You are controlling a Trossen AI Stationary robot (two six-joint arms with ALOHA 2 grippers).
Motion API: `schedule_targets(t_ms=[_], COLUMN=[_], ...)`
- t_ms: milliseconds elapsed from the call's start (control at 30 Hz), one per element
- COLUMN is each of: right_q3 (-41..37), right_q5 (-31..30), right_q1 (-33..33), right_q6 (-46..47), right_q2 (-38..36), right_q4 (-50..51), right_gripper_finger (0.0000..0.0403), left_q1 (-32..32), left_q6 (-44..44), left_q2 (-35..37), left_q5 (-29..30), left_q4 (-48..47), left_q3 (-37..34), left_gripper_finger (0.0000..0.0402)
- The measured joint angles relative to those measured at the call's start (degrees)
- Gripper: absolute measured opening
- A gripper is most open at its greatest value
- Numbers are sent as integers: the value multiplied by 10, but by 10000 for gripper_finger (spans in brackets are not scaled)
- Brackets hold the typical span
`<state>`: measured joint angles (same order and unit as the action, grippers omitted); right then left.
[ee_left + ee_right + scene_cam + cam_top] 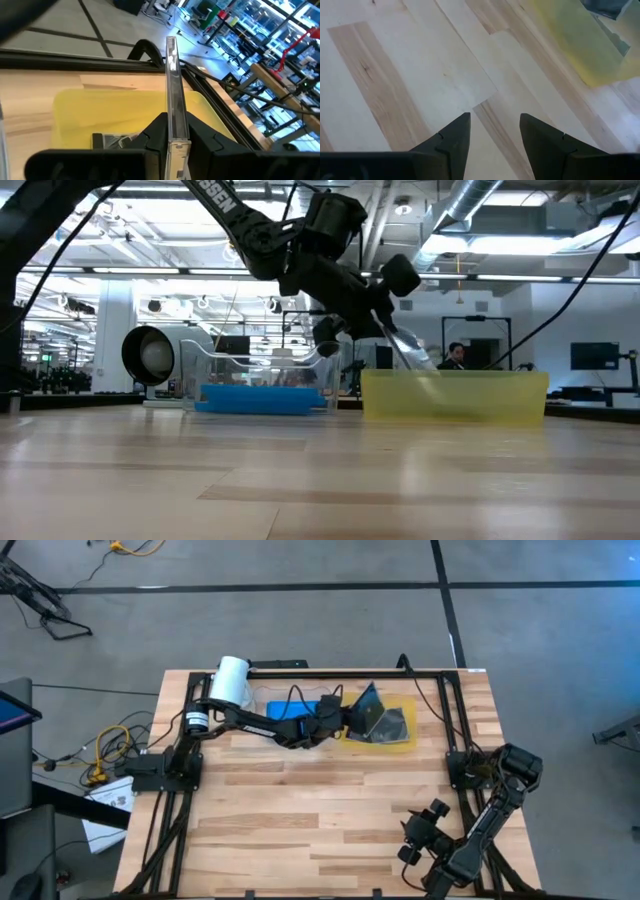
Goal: Pick & place jewel cases by type
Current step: Put the black CD case into the yellow bin, then return to Home Position
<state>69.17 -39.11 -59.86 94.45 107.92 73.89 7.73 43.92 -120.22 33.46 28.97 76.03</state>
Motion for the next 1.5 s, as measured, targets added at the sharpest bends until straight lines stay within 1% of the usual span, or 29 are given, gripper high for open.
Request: schedule_targets(t_ms=[167, 333, 433, 600, 700, 800, 933, 1000, 1100, 1233, 1333, 1500], right_q3=[0, 0, 0, 0, 0, 0, 0, 0, 0, 0, 0, 0], right_q5=[0, 0, 0, 0, 0, 0, 0, 0, 1, 1, -2, -31], right_q1=[0, 0, 0, 0, 0, 0, 0, 0, 0, 0, 0, 0], right_q6=[0, 0, 0, 0, 0, 0, 0, 0, 0, 0, -2, -5], right_q2=[0, 0, 0, 0, 0, 0, 0, 0, 0, 0, 0, 0], right_q4=[-1, -2, -2, -2, -2, -2, -2, -2, -2, -1, 0, 3], right_gripper_finger=[166, 166, 166, 166, 166, 166, 166, 166, 166, 166, 166, 166], left_q1=[0, 0, 0, 0, 0, 0, 0, 0, 0, 1, 1, 0], left_q6=[-33, -37, -47, -92, -119, -151, -181, -183, -183, -203, -237, -312], left_q2=[0, 0, 0, 0, 0, 0, 0, 0, 5, 12, 31, 69], left_q5=[-15, -17, -16, -18, -45, -85, -141, -157, -161, -150, -138, -107], left_q4=[1, 0, 1, 0, 0, 0, -1, -6, -30, -78, -105, -158], left_q3=[0, 0, 0, 0, 0, 0, 0, 0, 1, 0, 0, 0], left_gripper_finger=[52, 70, 87, 121, 139, 150, 158, 158, 158, 158, 158, 157])
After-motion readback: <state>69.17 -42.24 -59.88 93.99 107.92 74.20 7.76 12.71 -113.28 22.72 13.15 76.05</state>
